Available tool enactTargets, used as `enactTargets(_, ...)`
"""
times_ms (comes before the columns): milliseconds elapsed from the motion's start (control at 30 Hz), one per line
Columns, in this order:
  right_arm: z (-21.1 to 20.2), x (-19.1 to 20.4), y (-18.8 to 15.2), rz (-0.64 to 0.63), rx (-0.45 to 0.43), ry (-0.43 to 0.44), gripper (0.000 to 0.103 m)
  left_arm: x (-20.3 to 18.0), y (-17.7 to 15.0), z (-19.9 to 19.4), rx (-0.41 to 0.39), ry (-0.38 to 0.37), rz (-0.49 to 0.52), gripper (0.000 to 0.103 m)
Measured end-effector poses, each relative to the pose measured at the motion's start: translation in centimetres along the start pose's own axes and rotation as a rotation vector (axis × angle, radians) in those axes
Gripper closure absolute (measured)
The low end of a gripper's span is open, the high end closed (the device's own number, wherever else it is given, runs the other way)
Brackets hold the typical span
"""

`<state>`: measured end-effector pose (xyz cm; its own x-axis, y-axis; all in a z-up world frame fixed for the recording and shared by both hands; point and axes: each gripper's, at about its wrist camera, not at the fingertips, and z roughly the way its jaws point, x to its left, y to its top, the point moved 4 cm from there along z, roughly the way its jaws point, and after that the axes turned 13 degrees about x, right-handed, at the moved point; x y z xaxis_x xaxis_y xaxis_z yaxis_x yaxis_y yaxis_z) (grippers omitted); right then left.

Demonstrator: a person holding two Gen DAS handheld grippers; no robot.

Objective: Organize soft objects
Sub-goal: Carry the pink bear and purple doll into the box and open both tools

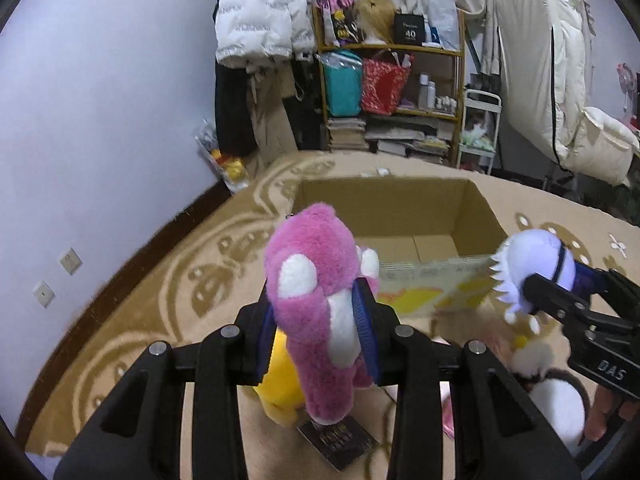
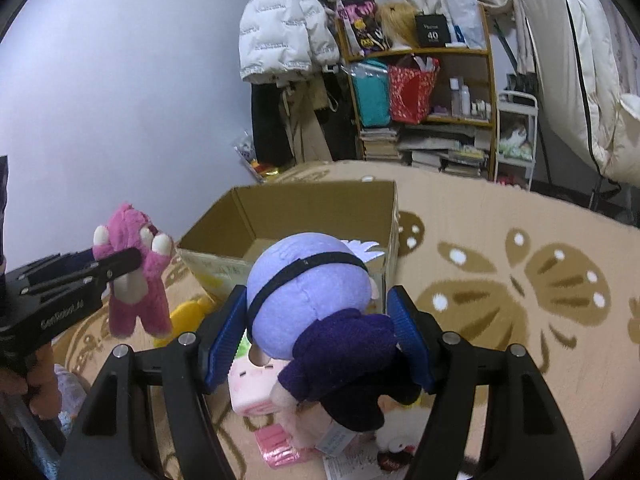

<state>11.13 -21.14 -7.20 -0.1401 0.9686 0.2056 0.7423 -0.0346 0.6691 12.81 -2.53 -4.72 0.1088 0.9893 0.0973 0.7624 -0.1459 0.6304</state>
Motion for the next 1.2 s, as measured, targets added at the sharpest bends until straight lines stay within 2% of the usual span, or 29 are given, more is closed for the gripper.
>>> enactTargets(200, -0.1, 0.9, 2.3, -0.036, -0.028, 0.014, 0.029, 0.4, 3.1, -0.3, -0.048, 0.023, 0.023, 0.068)
enactTargets(400, 0.7, 1.1, 4.9, -0.055, -0.050, 0.026, 0.028, 1.0, 5.2, 0.9, -0.051, 0.011, 0.008, 0.068)
enactTargets(633, 2.9, 1.1, 6.8, -0.097, -0.041, 0.019, 0.028, 0.0, 7.4, 2.7, -0.067, 0.013, 0.048, 0.068)
enactTargets(833, 4.7, 0.2, 7.1, -0.098, -0.021, 0.003, 0.027, -1.0, 8.4, 5.5, -0.032, -0.019, 0.032, 0.067)
enactTargets(1133, 6.9, -1.1, 7.2, -0.069, 0.015, 0.005, 0.023, -1.3, 7.8, 8.7, 0.054, -0.026, 0.025, 0.067)
enactTargets(1200, 7.2, -1.2, 7.1, -0.063, 0.023, 0.010, 0.022, -1.1, 7.6, 9.1, 0.071, -0.032, 0.012, 0.058)
